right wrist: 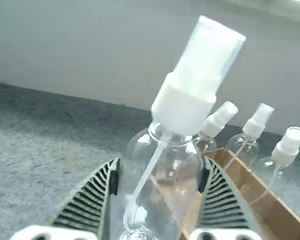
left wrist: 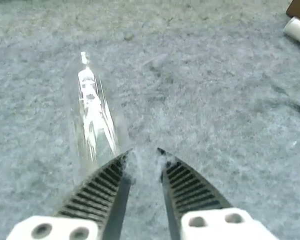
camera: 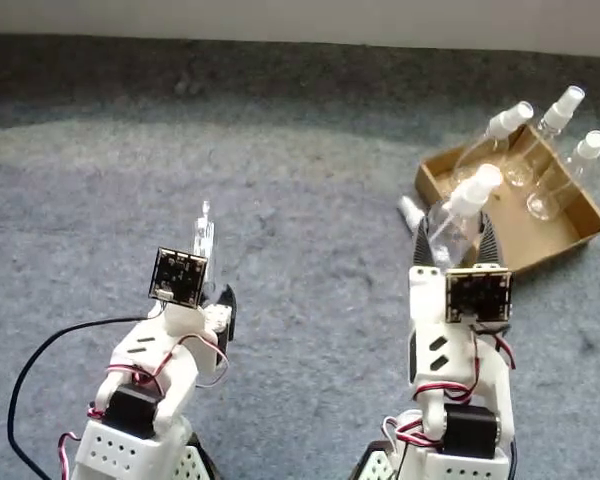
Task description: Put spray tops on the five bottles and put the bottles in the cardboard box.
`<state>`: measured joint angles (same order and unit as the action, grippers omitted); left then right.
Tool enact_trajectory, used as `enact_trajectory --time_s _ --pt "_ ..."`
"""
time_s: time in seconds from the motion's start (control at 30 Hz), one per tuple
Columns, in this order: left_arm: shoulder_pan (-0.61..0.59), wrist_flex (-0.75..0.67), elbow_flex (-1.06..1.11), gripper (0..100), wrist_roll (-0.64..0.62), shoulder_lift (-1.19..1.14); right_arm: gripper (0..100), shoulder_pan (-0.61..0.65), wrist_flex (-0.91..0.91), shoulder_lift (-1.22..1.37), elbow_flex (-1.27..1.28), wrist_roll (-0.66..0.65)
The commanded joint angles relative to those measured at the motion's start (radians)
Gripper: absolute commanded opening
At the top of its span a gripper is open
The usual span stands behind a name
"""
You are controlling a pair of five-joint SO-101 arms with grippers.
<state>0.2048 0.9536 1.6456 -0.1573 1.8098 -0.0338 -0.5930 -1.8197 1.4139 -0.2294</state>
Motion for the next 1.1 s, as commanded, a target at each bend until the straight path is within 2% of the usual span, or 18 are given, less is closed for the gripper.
enact_trajectory --time_s 0.0,0.1,0.4,0.6,1.07 --pt "-0.002 -0.006 0.007 4 0.008 0.010 9.4 -0.059 -0.004 -0.007 -0.116 -0.006" --pt "-0.004 -0.006 0.007 4 0.008 0.010 9.4 -0.079 -0.004 0.059 -0.160 -0.006" --pt "-0.005 -0.006 0.008 4 0.009 0.010 9.4 -0.142 0.015 0.483 -0.352 -0.005" --pt "-0.005 -0.006 0.008 4 0.009 0.010 9.4 -0.209 0.294 0.693 -0.375 -0.005" --pt "-0.005 -0.005 0.008 4 0.009 0.010 9.4 -0.248 0.659 1.087 -0.364 -0.003"
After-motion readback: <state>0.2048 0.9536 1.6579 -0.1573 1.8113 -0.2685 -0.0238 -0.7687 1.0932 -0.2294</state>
